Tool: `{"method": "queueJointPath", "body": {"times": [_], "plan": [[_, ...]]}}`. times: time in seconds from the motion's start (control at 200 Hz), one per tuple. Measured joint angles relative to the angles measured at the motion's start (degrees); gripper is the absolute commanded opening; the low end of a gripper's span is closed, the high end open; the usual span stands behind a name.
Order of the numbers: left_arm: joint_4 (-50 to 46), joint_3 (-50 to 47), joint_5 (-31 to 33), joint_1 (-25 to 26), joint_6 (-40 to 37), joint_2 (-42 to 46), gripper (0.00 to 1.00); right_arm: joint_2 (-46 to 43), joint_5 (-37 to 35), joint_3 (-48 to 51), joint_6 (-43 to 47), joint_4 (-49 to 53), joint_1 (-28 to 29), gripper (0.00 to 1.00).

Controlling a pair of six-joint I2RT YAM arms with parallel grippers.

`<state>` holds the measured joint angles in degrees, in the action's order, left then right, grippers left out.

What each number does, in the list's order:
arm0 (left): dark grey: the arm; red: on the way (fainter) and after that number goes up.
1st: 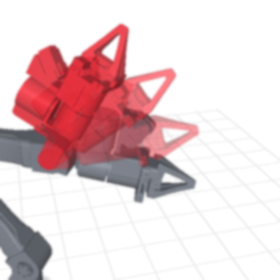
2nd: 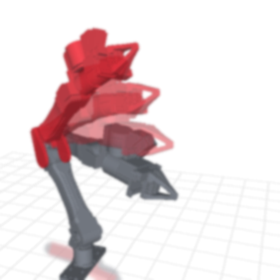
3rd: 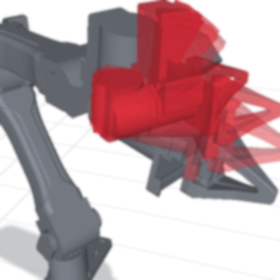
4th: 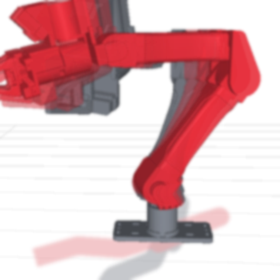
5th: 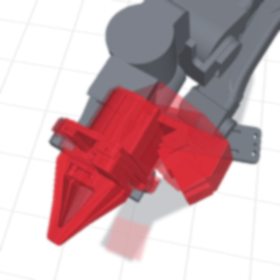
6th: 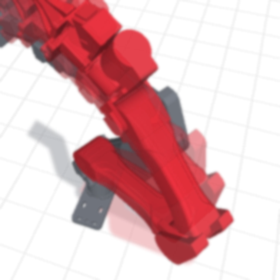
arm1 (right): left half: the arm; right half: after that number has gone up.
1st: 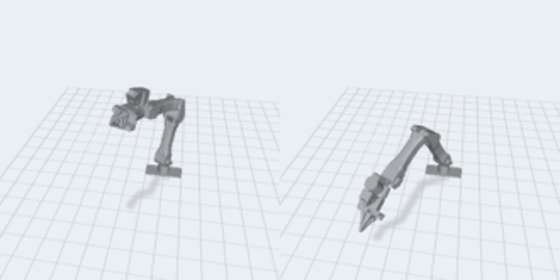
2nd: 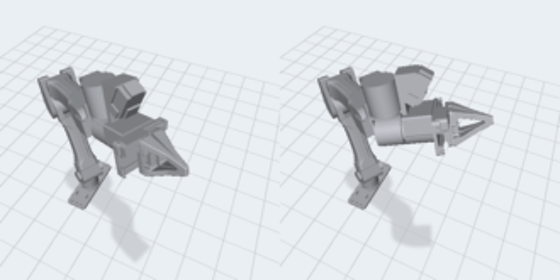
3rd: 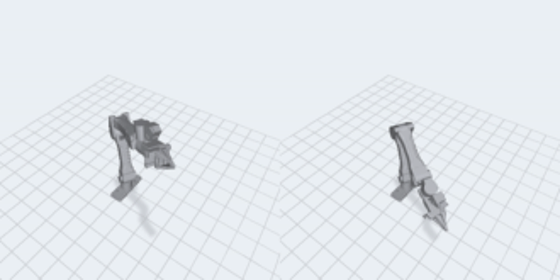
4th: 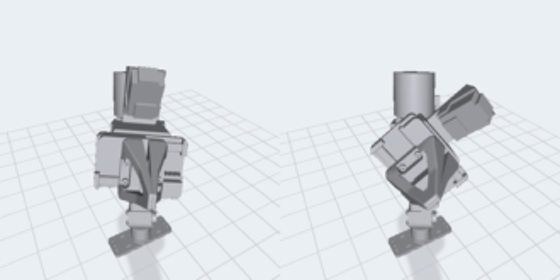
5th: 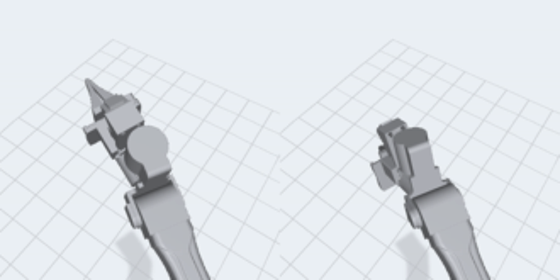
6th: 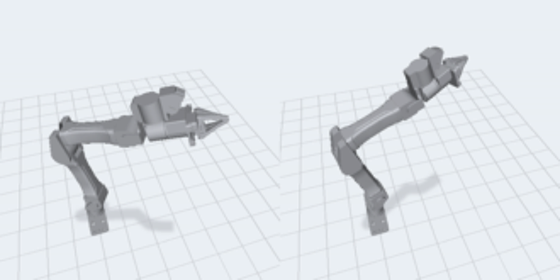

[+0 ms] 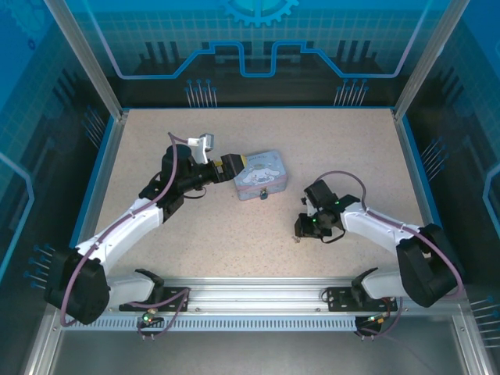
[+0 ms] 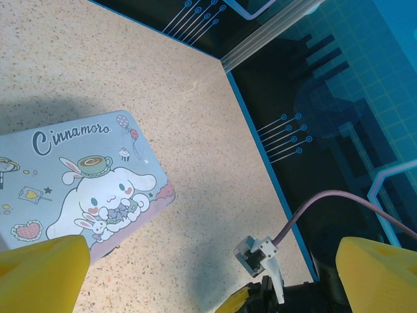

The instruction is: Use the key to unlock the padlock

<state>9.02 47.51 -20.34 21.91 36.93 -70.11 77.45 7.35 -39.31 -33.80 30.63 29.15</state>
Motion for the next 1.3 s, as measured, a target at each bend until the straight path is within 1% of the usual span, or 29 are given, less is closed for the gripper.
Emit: {"method": "queueJointPath", "body": {"times": [0.18, 0.425, 0.655, 0.985, 1.301], "plan": [[-0.83, 0.00, 0.15, 0.00, -0.74, 0.00, 0.99, 4.52, -1.49, -2.16, 0.24, 0.59, 2.54, 0.28], [-1.27, 0.00, 0.17, 0.00, -1.09, 0.15, 0.99, 9.73, -5.53, -8.26, 2.21, 3.65, 5.51, 0.29], [-1.49, 0.00, 0.61, 0.00, -1.16, 0.44, 0.99, 13.73, -7.67, -11.34, 3.50, 5.75, 7.89, 0.28], [-1.88, 0.00, 0.61, 0.00, -1.36, 0.46, 0.99, 14.51, -8.02, -11.47, 3.45, 6.91, 8.46, 0.24], [-1.90, 0.00, 0.61, 0.00, -1.36, 0.46, 0.99, 14.82, -7.93, -10.67, 3.43, 7.43, 8.46, 0.24]]}}
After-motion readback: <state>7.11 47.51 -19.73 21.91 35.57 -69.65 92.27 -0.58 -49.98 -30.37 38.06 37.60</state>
